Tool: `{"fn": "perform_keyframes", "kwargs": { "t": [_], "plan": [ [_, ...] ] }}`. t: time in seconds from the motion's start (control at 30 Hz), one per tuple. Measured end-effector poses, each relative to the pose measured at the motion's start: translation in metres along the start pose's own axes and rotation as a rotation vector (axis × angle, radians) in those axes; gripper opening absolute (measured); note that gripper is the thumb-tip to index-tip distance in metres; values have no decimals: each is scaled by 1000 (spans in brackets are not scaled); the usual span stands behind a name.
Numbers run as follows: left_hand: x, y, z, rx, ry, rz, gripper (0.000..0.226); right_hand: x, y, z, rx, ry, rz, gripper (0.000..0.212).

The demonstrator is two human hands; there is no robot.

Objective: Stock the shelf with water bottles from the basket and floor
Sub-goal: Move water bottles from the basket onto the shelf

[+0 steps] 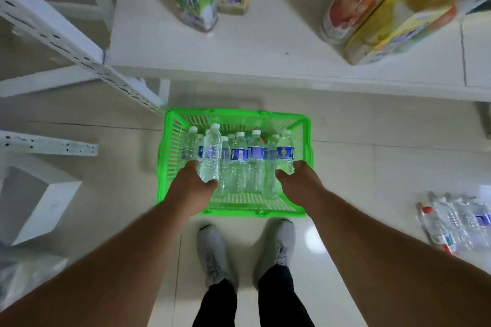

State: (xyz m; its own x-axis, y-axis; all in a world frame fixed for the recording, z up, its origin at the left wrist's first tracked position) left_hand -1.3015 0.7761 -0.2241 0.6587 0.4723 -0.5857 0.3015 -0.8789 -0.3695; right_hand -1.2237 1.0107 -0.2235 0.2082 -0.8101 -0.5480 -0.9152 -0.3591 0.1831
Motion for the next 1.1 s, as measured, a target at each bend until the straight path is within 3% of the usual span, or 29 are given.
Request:
{"fn": "perform_keyframes", "kwargs": {
  "t": [0.4, 0.57, 0.7, 0.87, 0.97, 1.1],
  "plan": [
    [110, 56, 147, -35, -123, -11, 65, 76, -23, 175, 72, -150, 2, 51],
    [127, 74, 173, -157, -101, -32, 80, 87, -21, 184, 92, -264, -79, 48],
    [129, 76, 178, -142, -125, 77, 75, 86, -19, 182, 55, -287, -257, 51],
    [139, 70, 175, -149, -106, 54, 81, 90, -20, 185, 79, -292, -183, 39],
    [145, 64, 170, -148, -104, 24, 81, 99, -14, 180, 27, -278, -266, 34],
    [155, 60, 165, -73, -67, 11, 81, 109, -11, 176, 46, -351, -156, 51]
  ]
}}
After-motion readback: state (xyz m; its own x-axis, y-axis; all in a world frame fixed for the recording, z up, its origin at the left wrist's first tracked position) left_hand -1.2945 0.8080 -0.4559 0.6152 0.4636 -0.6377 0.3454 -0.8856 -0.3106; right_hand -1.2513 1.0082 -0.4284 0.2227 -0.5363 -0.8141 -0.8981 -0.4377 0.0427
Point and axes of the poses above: each hand's wrist, its own z-axis towards the middle knuckle, its own x-axis out of the palm, y = z × x, the point moved 4 cm from there along z, towards the middle knuckle, and after that the axes turned 4 degrees about x, right-handed, at the moved point
